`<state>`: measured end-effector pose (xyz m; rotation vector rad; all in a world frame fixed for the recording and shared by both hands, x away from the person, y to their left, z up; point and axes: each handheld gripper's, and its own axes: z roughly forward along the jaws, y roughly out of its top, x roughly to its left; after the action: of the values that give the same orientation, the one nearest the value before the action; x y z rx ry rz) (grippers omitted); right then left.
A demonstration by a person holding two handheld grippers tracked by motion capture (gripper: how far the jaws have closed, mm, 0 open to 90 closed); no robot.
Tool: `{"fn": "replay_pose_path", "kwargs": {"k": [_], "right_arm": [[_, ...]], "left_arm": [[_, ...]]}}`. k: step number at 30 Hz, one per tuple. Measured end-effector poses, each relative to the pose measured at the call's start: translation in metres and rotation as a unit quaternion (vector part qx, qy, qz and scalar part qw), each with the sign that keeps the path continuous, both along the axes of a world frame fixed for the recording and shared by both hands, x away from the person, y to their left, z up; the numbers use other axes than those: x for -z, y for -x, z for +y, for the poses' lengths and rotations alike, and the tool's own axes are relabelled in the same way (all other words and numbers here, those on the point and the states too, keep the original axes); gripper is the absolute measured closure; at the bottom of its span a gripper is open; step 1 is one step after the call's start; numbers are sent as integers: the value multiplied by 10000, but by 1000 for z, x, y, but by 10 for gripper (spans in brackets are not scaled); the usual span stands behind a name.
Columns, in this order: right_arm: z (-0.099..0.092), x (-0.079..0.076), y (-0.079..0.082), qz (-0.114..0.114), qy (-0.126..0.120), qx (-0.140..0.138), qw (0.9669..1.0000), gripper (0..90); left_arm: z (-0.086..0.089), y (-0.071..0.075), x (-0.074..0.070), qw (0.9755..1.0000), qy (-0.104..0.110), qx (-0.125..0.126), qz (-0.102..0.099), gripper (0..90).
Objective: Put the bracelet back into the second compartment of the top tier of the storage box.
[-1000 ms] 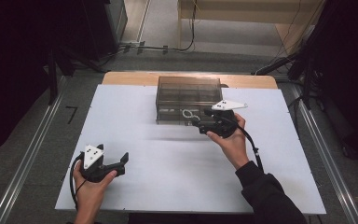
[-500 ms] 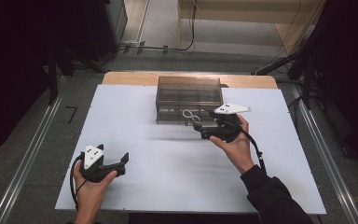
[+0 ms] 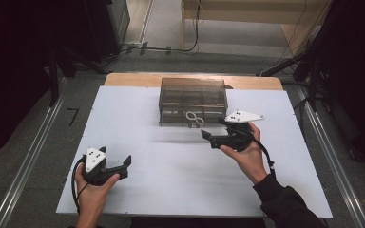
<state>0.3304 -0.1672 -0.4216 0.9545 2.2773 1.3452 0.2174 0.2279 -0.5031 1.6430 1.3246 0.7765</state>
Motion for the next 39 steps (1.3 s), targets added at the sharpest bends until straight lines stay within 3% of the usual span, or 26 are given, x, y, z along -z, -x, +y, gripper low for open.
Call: {"fn": "replay_pose_path", "kwargs": {"k": [22,39], "right_arm": [[-33,23,17,214,148,162,9995,163],[-65,40,34,368,289,436,9980,163]], "left_arm": [[-1,0,1,10000,17,0,13,33],[-2,0,0,10000,15,4,22,33]]}}
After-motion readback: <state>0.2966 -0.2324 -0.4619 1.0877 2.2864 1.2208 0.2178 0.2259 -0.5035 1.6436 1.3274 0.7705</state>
